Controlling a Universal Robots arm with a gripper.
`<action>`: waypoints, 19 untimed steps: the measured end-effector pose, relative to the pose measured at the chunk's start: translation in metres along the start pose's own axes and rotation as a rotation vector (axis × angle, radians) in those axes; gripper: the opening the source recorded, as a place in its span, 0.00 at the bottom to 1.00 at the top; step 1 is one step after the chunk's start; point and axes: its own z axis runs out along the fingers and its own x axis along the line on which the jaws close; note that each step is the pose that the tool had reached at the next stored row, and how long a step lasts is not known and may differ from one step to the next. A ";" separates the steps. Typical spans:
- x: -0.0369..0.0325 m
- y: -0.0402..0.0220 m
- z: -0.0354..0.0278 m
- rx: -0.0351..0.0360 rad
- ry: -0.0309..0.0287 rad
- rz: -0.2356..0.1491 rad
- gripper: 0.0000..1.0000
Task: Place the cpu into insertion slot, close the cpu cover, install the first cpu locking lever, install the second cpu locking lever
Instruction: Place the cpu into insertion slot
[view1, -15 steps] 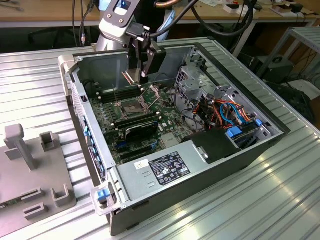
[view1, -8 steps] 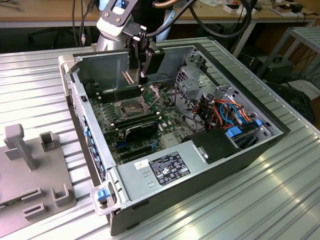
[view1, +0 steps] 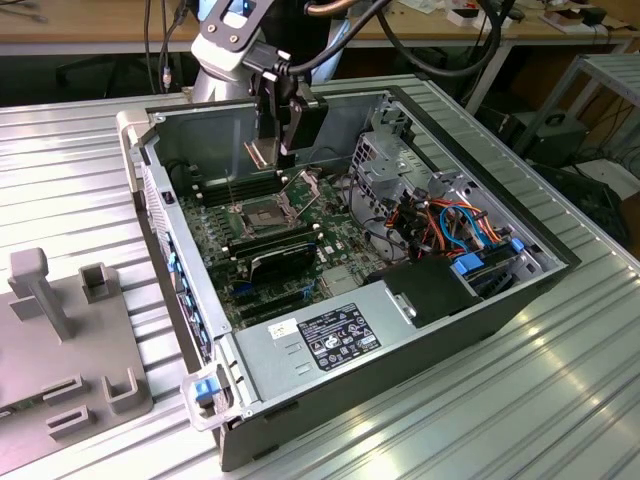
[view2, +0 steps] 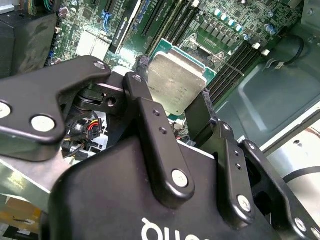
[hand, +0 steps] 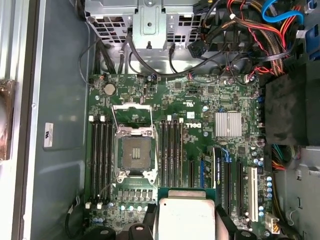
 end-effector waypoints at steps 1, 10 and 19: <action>0.0000 0.0000 0.0000 0.0000 0.0000 0.001 0.55; 0.0000 0.0000 0.0000 0.0003 -0.0005 0.014 0.55; 0.0007 -0.0003 0.0023 0.0011 -0.0019 0.046 0.55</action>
